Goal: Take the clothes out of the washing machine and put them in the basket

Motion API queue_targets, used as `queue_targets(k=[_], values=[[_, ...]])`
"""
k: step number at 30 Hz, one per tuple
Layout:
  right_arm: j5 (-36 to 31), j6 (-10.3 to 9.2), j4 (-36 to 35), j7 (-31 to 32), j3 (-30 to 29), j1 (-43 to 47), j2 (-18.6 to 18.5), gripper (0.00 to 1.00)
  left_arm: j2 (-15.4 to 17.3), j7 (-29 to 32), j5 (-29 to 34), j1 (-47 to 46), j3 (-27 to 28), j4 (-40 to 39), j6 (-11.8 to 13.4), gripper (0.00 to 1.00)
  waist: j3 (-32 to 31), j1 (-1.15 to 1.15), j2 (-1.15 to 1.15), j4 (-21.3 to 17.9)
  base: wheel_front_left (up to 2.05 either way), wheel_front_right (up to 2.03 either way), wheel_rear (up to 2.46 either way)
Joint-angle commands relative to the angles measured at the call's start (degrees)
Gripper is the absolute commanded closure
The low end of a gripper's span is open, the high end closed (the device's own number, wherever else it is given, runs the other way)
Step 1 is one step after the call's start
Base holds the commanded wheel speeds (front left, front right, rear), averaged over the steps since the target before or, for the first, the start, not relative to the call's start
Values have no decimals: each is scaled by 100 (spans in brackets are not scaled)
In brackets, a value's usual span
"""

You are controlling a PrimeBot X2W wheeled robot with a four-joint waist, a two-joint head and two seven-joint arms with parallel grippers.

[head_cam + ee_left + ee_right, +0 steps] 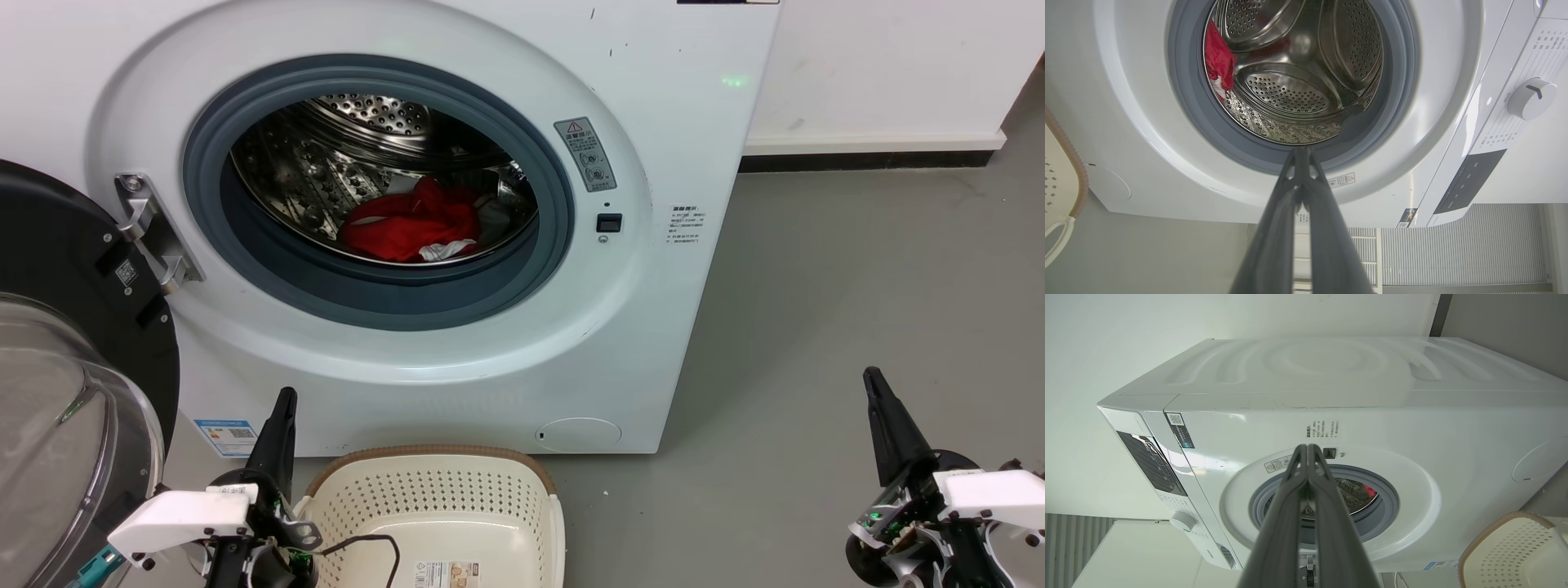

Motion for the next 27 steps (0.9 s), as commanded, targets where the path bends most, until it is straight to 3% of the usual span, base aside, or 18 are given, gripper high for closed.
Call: queue_targets(k=[1,9,10,21,27], values=[[-25,-2,9,0,1,-70,15,100,-8,18,3,-48,10,-2,-12,100,0,0,0,0,0,0,0],[-25,-2,9,0,1,-70,15,100,-8,18,3,-48,10,-2,-12,100,0,0,0,0,0,0,0],[0,0,0,0,0,0,0,0,0,0,0,0,0,0,0,0,0,0,0,0,0,0,0],[-215,0,-135,-277,169,107,3,0,-3,-279,172,-20,-236,-46,1,0,6,0,0,-10,0,0,0],[-771,0,-305,-438,156,179,3,0,-2,-441,600,-64,-272,-175,1,0,8,0,0,-11,0,0,0]])
